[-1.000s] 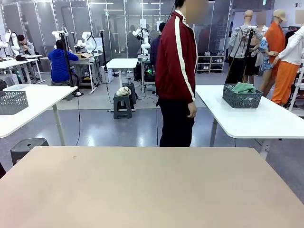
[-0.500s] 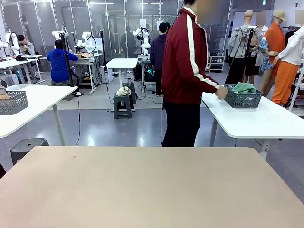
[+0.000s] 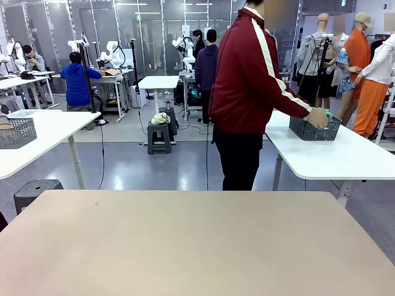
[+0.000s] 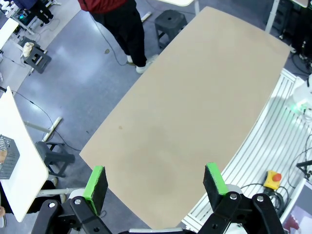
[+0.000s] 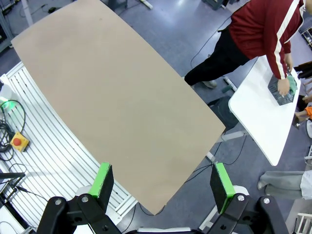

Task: Fold the towels and place them in the basket.
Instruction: When a person lays out a Towel with hook on the table, fold it in half twice.

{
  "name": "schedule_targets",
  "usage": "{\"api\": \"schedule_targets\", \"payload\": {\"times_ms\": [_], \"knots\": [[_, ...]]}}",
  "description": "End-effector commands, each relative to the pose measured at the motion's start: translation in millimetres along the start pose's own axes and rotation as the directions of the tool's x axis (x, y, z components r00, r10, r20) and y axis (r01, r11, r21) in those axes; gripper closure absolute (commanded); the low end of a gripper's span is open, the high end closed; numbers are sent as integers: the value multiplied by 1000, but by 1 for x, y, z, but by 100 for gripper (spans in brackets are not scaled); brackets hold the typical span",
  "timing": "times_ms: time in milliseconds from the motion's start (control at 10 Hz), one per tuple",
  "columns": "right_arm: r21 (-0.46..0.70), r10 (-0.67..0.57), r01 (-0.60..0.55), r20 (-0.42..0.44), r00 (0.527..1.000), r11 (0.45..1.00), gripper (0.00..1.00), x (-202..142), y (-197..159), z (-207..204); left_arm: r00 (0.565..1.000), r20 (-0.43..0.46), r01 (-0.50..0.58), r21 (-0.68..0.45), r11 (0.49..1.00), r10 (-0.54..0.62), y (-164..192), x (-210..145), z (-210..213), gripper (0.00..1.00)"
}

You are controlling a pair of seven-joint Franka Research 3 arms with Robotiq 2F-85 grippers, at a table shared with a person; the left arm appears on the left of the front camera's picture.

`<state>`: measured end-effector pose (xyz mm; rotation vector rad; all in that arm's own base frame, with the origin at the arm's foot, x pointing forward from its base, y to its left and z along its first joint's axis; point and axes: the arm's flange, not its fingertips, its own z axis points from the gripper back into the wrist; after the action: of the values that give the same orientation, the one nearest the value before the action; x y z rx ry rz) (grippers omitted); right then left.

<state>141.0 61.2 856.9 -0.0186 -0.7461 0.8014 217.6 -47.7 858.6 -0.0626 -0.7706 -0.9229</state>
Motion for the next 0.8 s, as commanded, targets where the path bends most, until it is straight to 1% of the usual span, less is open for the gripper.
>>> {"api": "schedule_targets", "payload": {"times_ms": [0,700], "knots": [[-2,1,-1,4,1000,1000,0,-1,0,2,1000,5,0,2,1000,0,-1,-2,1,0],[-2,1,-1,4,1000,1000,0,-1,0,2,1000,5,0,2,1000,0,-1,-2,1,0]]}}
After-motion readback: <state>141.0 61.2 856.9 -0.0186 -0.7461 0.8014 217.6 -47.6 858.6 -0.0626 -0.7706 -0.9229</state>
